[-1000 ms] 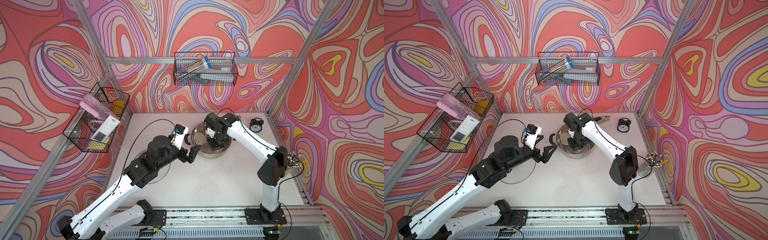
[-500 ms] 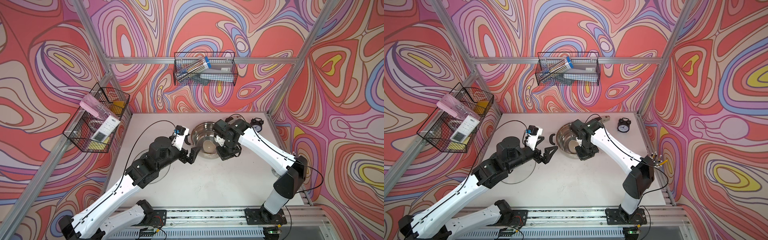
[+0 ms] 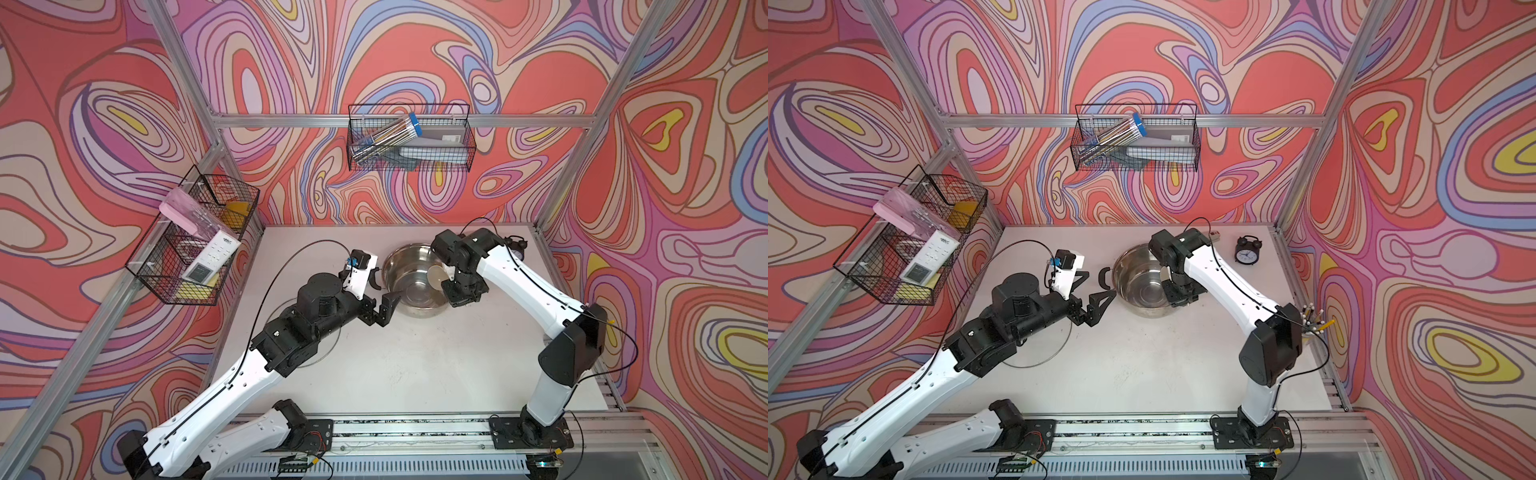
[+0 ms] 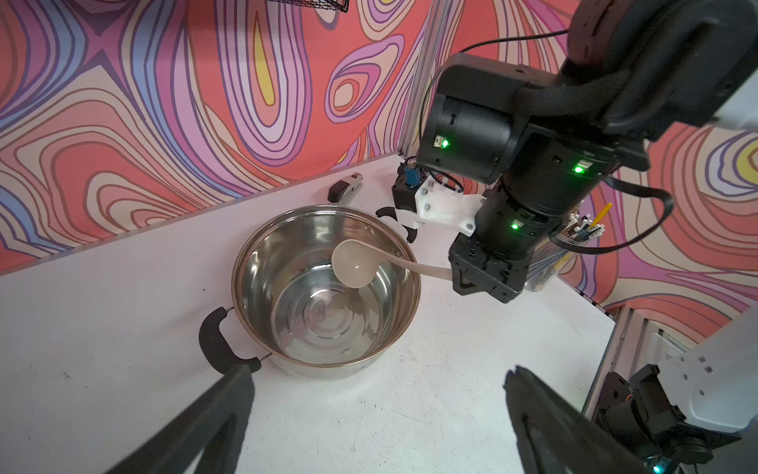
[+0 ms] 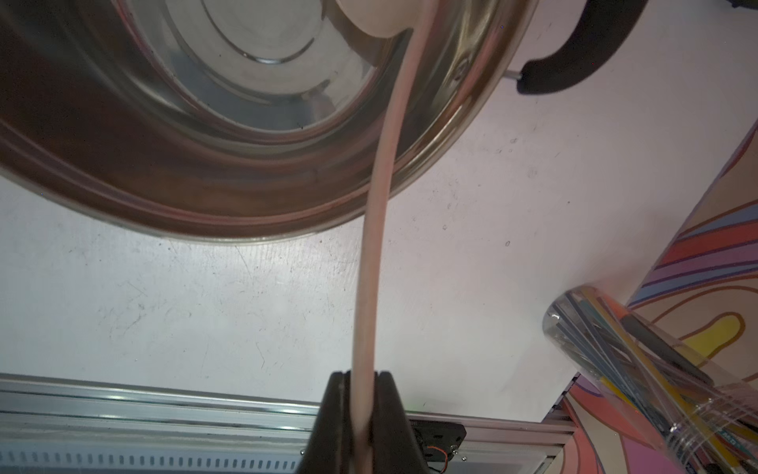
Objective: Stir the soup with a spoon
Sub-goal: Stir the soup in the pan with a stick.
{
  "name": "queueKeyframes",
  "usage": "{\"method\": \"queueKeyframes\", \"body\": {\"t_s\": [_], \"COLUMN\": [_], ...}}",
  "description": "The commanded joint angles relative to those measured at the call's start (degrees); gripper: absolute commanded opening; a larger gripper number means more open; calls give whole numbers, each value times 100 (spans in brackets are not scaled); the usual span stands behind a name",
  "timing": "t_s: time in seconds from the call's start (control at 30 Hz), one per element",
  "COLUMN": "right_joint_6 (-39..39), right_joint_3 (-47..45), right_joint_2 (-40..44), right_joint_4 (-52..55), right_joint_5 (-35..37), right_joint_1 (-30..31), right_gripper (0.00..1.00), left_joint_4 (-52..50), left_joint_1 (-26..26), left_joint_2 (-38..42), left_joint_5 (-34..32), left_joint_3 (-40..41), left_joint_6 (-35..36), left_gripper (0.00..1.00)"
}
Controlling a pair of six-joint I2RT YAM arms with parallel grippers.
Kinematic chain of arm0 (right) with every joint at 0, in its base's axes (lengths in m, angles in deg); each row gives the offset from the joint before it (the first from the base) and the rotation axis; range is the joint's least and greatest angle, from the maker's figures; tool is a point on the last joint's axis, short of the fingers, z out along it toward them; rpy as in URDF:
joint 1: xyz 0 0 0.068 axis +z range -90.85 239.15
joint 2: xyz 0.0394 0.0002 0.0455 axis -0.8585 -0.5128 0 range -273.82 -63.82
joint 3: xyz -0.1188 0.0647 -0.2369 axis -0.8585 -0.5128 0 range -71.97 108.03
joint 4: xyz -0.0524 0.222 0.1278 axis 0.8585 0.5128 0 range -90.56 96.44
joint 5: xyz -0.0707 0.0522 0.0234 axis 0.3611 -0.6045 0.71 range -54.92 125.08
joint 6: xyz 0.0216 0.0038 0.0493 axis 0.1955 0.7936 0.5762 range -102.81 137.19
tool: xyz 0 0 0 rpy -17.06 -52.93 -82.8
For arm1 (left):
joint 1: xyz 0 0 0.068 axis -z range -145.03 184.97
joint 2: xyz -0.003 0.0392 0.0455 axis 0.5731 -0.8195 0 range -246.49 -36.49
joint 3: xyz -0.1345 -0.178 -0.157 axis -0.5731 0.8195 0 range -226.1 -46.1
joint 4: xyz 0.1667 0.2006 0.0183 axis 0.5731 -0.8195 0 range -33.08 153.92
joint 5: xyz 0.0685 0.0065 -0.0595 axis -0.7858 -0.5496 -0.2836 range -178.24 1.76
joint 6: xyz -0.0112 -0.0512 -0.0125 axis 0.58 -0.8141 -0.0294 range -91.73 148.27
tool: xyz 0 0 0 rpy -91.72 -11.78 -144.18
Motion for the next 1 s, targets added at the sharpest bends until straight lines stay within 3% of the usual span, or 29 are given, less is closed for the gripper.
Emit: {"method": "queueKeyframes", "body": {"t_s": [0.0, 0.17, 0.37, 0.63, 0.97], "right_joint_6": [-120, -199, -225, -246, -45], "right_joint_3": [371, 1055, 1197, 732, -296], "right_joint_2": [-377, -877, -932, -555, 397], "right_joint_4": [-194, -138, -355, -463, -304], "right_joint_5": [310, -23, -726, -1285, -1004], "right_joint_1": [-60, -52, 51, 352, 476], "right_gripper": [0, 0, 0, 0, 0], "left_joint_4": [83, -101, -109, -89, -1], "left_joint_1": [41, 43, 43, 48, 51], "left_joint_2": [161, 221, 258, 232, 174], "left_joint_5": [-80, -99, -107, -72, 16], "left_joint_3": [36, 27, 37, 41, 88], "left_joint_6": [-40, -59, -59, -12, 34], "left_gripper": [99, 99, 99, 99, 99]}}
